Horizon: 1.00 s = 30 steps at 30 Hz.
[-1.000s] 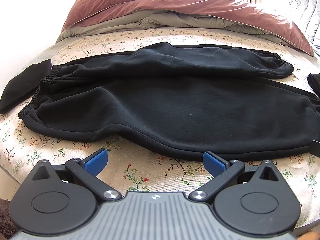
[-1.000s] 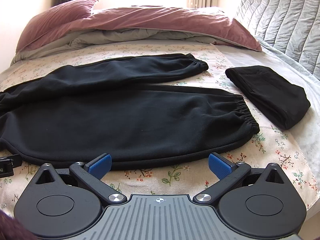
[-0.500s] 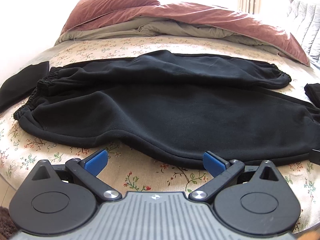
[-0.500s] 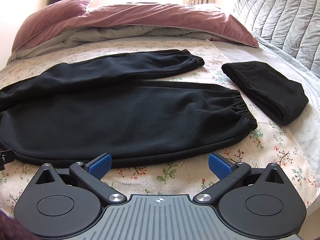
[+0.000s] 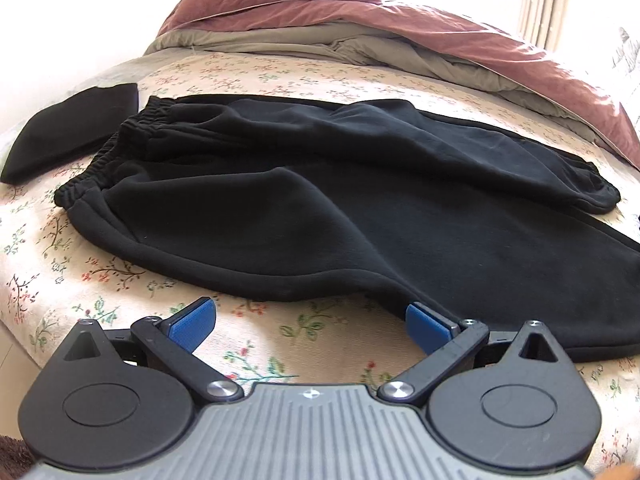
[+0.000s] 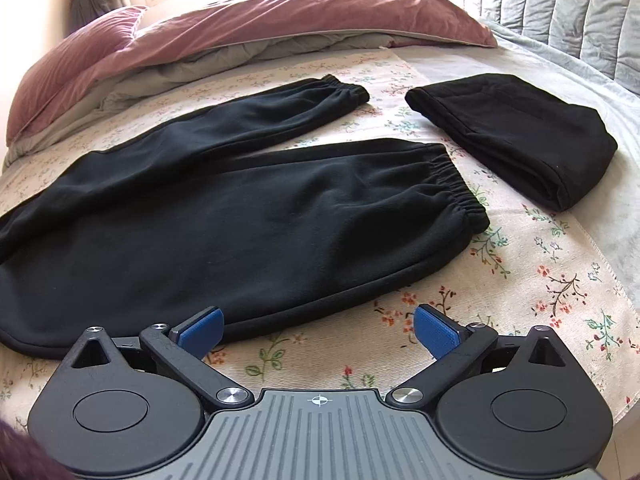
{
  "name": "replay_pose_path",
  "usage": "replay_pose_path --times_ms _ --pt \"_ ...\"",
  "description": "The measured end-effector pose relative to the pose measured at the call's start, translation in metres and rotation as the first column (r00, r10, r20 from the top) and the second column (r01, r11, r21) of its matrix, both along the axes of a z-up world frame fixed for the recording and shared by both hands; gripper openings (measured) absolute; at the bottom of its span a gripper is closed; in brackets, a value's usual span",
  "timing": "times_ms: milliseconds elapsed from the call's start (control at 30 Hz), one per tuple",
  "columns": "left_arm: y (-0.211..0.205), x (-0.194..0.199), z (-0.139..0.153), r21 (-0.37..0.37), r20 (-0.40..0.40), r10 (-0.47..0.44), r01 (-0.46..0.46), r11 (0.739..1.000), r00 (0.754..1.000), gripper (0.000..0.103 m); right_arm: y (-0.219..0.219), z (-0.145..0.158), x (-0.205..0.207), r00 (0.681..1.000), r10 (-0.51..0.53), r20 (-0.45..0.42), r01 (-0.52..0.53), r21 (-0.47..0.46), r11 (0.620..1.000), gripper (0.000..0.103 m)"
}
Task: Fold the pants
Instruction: 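Lower the left tool to the waistband corner and close on it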
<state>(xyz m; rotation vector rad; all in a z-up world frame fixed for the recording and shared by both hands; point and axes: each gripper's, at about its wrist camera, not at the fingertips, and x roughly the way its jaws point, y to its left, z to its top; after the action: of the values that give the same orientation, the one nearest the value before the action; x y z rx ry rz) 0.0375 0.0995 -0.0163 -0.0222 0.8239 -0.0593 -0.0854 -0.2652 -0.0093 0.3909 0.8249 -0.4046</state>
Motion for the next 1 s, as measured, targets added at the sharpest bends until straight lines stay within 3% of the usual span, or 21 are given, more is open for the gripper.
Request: replay_pose_path --times_ms 167,333,533,767,800,900,1000 --pt "0.038 0.011 -0.003 -0.037 -0.009 0.060 -0.060 0.997 0.998 0.102 -0.018 -0.002 0.004 1.000 -0.009 -0.023 0.009 -0.015 1.000 0.096" --pt "0.086 0.029 -0.004 -0.138 -0.024 0.171 -0.173 0.975 0.985 0.091 -0.039 0.001 0.010 0.999 -0.020 -0.028 0.019 -0.010 1.000 0.094" --pt "0.137 0.050 -0.014 -0.241 -0.047 0.330 -0.332 0.912 0.943 0.067 -0.074 -0.009 0.017 0.993 -0.102 -0.059 0.104 0.018 0.994 0.076" --pt "0.157 0.055 -0.025 -0.358 -0.056 0.399 -0.391 0.848 0.915 0.023 -0.103 -0.027 0.017 0.977 -0.213 -0.018 0.213 0.057 0.975 0.048" --pt "0.157 0.056 -0.026 -0.359 -0.053 0.403 -0.394 0.846 0.914 0.016 -0.104 -0.027 0.018 0.977 -0.215 -0.007 0.215 0.046 0.976 0.042" --pt "0.154 0.056 -0.022 -0.319 -0.021 0.402 -0.387 0.865 0.915 0.012 -0.103 -0.023 0.017 0.976 -0.217 0.012 0.217 0.019 0.976 0.018" --pt "0.152 0.051 -0.008 -0.239 0.032 0.407 -0.388 0.890 0.913 0.012 -0.098 -0.004 0.013 0.980 -0.195 0.041 0.197 -0.052 0.979 0.013"
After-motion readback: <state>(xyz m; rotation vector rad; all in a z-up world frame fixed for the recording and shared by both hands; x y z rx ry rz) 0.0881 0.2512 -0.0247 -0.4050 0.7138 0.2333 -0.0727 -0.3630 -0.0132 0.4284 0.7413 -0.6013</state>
